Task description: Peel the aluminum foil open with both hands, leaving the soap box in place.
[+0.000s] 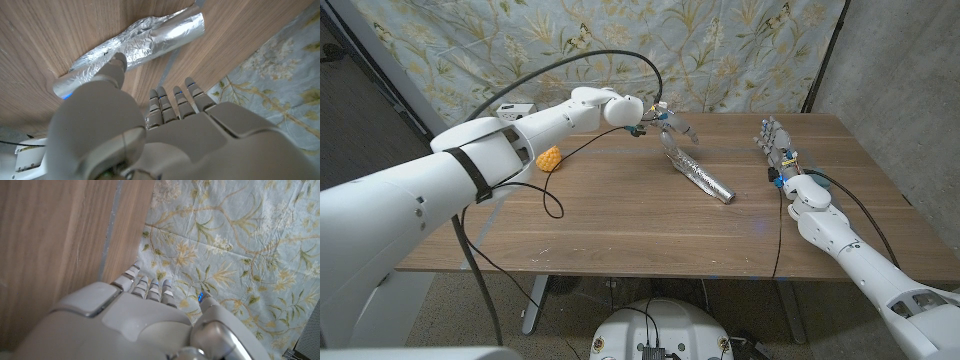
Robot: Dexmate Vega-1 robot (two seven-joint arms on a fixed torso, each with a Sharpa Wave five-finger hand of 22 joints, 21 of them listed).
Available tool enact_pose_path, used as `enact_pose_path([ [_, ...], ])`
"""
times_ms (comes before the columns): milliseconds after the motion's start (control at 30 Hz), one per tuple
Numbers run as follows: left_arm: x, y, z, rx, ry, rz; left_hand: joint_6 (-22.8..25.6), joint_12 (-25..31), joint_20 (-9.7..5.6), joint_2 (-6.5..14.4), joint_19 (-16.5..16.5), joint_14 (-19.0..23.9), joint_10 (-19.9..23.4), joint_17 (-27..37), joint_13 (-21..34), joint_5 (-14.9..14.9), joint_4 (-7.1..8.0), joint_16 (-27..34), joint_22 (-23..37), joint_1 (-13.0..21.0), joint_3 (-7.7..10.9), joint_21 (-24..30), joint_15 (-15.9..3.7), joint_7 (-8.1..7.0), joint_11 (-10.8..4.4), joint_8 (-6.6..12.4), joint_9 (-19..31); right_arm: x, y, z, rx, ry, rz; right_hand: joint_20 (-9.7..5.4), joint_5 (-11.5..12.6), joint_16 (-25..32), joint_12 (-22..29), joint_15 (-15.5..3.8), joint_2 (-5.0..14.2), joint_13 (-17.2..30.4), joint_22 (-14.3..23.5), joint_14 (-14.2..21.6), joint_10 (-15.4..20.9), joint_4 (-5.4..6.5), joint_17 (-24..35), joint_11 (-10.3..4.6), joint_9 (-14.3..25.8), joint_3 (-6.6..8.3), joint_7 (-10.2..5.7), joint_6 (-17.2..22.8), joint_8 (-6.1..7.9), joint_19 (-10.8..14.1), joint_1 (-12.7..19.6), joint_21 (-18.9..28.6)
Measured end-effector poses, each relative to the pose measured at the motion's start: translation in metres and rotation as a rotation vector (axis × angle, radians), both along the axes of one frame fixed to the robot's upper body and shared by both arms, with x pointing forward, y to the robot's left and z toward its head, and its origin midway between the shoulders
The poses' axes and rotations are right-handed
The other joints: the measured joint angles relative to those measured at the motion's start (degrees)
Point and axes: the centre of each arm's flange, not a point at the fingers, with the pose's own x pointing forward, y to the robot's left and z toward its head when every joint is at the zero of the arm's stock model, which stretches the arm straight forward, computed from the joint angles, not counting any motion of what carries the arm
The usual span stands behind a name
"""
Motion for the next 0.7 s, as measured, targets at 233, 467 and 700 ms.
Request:
enact_pose_path([
  [233, 0.001, -0.004, -0.005, 0.014, -0.011, -0.007, 0.2, 0.7, 0.01, 0.2, 0.6, 0.5, 0.1, 0.0, 0.5, 0.0, 0.09, 0.3, 0.0, 0.2, -0.38, 0.3, -0.09, 0.25, 0.11, 0.24, 0.0, -0.001, -0.004, -0.003, 0.012, 0.003, -0.007, 0.0, 0.0, 0.0, 0.0, 0.0, 0.0, 0.0, 0.0, 0.0, 0.0, 0.01, 0.0, 0.0, 0.0, -0.01, 0.0, 0.0, 0.0, 0.0, 0.0, 0.0],
  [467, 0.0, -0.006, -0.012, 0.016, -0.033, -0.025, 0.9, 1.5, -0.21, 0.5, 0.8, 0.9, 0.7, 0.3, 1.0, 0.0, 0.09, 0.3, 0.0, 0.5, -0.86, 0.3, -0.3, 0.3, 0.11, 0.24, 0.0, -0.002, -0.007, -0.005, 0.023, 0.001, -0.008, 0.0, 0.0, 0.0, -0.2, 0.0, 0.0, 0.0, 0.0, 0.0, -0.3, 0.02, 0.0, -0.3, 0.0, -0.02, 0.0, 0.0, 0.0, 0.0, 0.0, 0.0],
  [700, 0.001, -0.006, -0.019, 0.017, -0.045, -0.031, 0.9, 1.9, 0.03, 0.3, 1.1, 1.2, 0.7, 0.3, 1.5, 0.0, 0.33, 0.3, 0.0, 0.8, -1.1, 0.3, -0.61, 0.3, 0.11, 0.24, 0.0, -0.002, -0.009, -0.007, 0.034, 0.001, -0.003, 0.2, 0.0, 0.0, -0.2, 0.0, 0.0, 0.0, 0.0, 0.0, -0.5, 0.02, 0.0, -0.1, 0.0, -0.02, 0.0, 0.0, 0.0, -0.2, 0.0, 0.0],
])
